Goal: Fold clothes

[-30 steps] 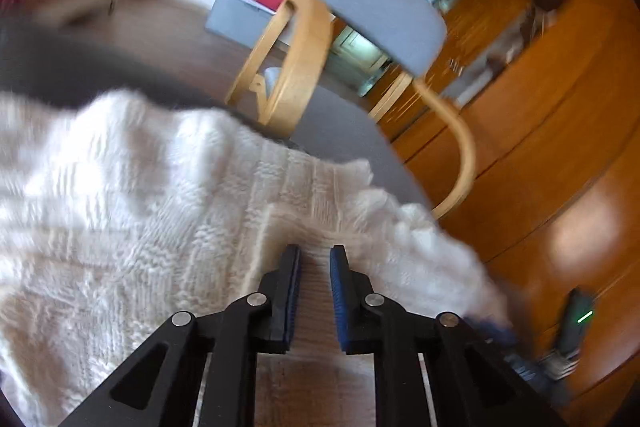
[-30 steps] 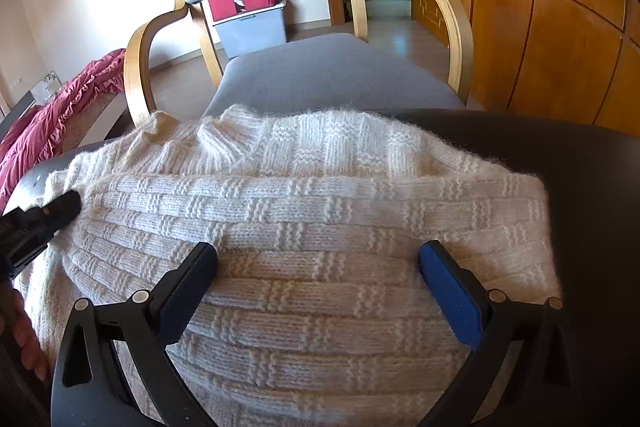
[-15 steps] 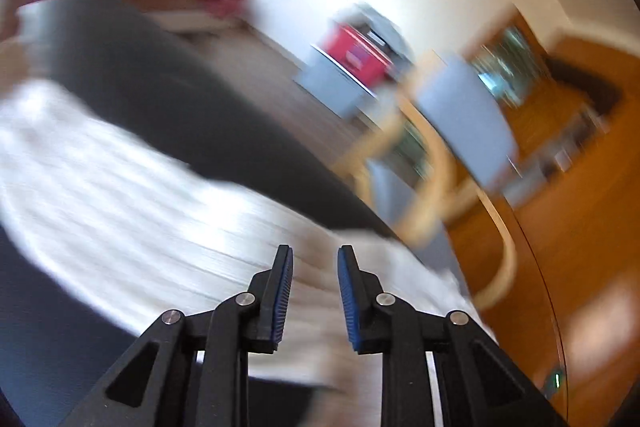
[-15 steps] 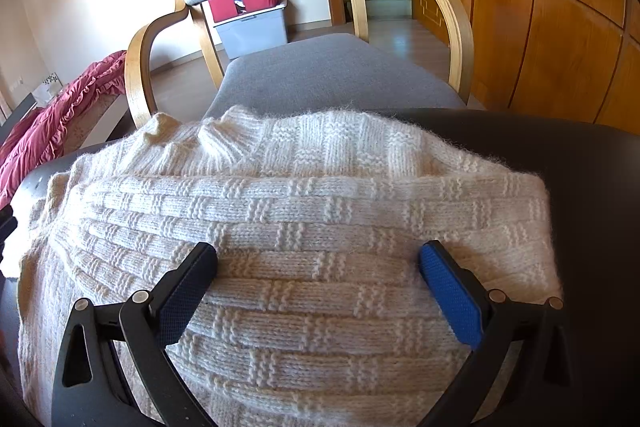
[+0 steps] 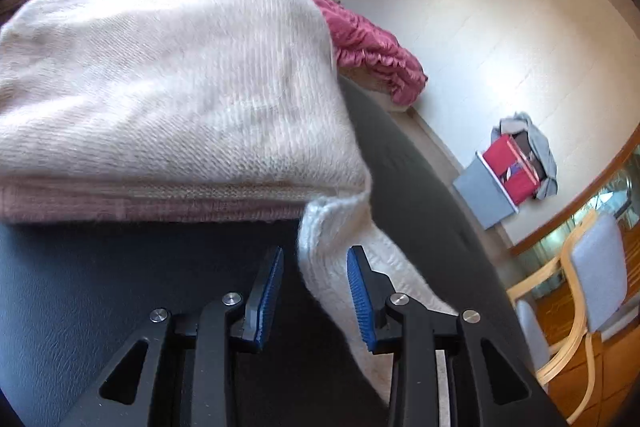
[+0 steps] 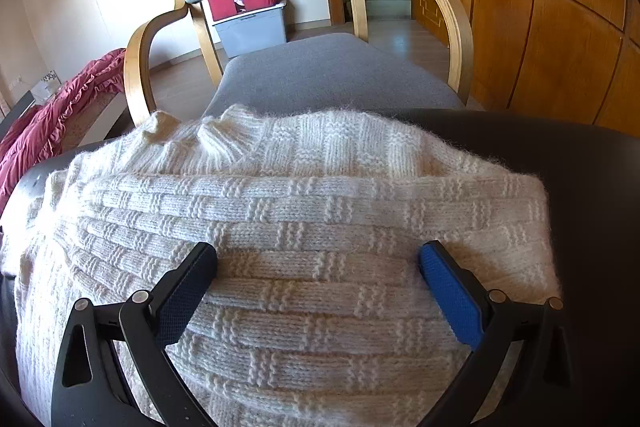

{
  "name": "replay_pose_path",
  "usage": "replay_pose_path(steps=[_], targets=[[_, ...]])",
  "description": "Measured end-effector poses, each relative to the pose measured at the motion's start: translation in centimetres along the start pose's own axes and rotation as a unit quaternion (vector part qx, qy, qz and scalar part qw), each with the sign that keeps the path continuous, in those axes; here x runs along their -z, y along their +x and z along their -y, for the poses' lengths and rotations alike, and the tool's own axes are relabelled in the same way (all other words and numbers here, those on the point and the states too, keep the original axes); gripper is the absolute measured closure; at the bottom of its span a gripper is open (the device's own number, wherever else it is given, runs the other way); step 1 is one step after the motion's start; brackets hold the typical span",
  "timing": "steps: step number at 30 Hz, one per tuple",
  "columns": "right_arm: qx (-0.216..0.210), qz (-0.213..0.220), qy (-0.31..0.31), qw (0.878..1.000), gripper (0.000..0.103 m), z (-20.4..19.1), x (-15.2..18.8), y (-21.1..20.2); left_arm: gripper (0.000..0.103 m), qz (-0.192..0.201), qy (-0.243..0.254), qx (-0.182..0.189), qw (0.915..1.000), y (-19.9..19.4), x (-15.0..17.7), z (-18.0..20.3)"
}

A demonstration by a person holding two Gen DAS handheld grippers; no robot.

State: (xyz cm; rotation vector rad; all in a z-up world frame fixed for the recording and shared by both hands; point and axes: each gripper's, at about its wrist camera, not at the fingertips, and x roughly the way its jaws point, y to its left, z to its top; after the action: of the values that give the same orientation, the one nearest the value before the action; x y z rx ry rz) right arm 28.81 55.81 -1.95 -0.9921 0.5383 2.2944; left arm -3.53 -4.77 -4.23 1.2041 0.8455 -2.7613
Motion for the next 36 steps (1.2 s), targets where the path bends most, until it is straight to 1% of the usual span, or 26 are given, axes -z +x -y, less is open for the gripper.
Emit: replay_pose_path(steps=[2, 4, 5, 6, 10, 12, 14, 15, 16, 17, 19, 21, 24, 26, 29, 32, 34, 36], targets=[[0.000, 0.000, 0.000, 1.000, 0.000, 0.0, 0.0, 0.0, 0.070, -0.012, 0.010, -0.003, 0.9999, 1.2, 0.2, 0.1], [0.000, 0.000, 0.000, 1.000, 0.000, 0.0, 0.0, 0.0, 0.070, 0.003, 0.027, -0.006, 0.9996, 1.5, 0.5, 0.8], [0.000, 0.000, 0.000, 1.000, 0.000, 0.0, 0.0, 0.0, 0.070, 0.006, 0.034, -0.004, 0.9994, 1.8, 0.6, 1.1], [0.000, 0.000, 0.000, 1.000, 0.000, 0.0, 0.0, 0.0, 0.070, 0.000, 0.036, 0.005, 0.9993, 2.1, 0.6, 1.3], [0.001, 0.000, 0.000, 1.000, 0.000, -0.1, 0.0, 0.0, 0.070, -0.005, 0.028, 0.027, 0.9992, 3.1, 0.0, 1.6], [0.001, 0.000, 0.000, 1.000, 0.000, 0.0, 0.0, 0.0, 0.070, -0.006, 0.025, 0.027, 0.9993, 3.5, -0.6, 1.7], [0.001, 0.000, 0.000, 1.000, 0.000, 0.0, 0.0, 0.0, 0.073, -0.008, 0.026, 0.023, 0.9994, 4.0, -1.0, 1.9], [0.001, 0.000, 0.000, 1.000, 0.000, -0.1, 0.0, 0.0, 0.077, -0.009, 0.030, 0.015, 0.9994, 4.3, -1.2, 2.1], [0.001, 0.000, 0.000, 1.000, 0.000, -0.1, 0.0, 0.0, 0.090, -0.015, 0.038, 0.007, 0.9991, 4.8, -1.5, 2.3], [0.002, 0.000, -0.001, 1.000, 0.000, -0.1, 0.0, 0.0, 0.095, -0.022, 0.049, 0.000, 0.9986, 5.1, -1.6, 2.5], [0.002, -0.001, -0.001, 1.000, 0.000, -0.1, 0.0, 0.0, 0.097, -0.020, 0.060, 0.005, 0.9980, 4.9, -1.7, 2.7], [0.002, 0.000, -0.001, 1.000, 0.000, -0.1, 0.0, 0.0, 0.097, -0.011, 0.068, 0.018, 0.9974, 3.8, -1.6, 3.6], [0.002, 0.000, -0.001, 1.000, 0.000, -0.1, 0.0, 0.0, 0.097, 0.014, 0.085, 0.056, 0.9947, 1.2, -1.6, 6.0], [0.002, 0.000, 0.000, 1.000, 0.000, -0.1, 0.0, 0.0, 0.097, 0.035, 0.105, 0.095, 0.9893, -1.2, -1.6, 8.5], [0.000, 0.000, 0.001, 1.000, 0.000, 0.0, 0.0, -0.1, 0.097, 0.053, 0.144, 0.162, 0.9747, -4.9, -0.9, 13.0], [-0.003, 0.001, 0.003, 1.000, 0.000, 0.1, 0.0, -0.1, 0.097, 0.049, 0.189, 0.228, 0.9539, -8.2, 0.9, 18.5], [-0.007, 0.001, 0.006, 1.000, 0.000, 0.2, 0.0, -0.2, 0.097, 0.041, 0.209, 0.262, 0.9415, -10.4, 2.0, 20.4], [-0.010, 0.002, 0.008, 1.000, 0.000, 0.3, 0.0, -0.2, 0.097, 0.026, 0.231, 0.294, 0.9272, -12.2, 3.9, 23.2]])
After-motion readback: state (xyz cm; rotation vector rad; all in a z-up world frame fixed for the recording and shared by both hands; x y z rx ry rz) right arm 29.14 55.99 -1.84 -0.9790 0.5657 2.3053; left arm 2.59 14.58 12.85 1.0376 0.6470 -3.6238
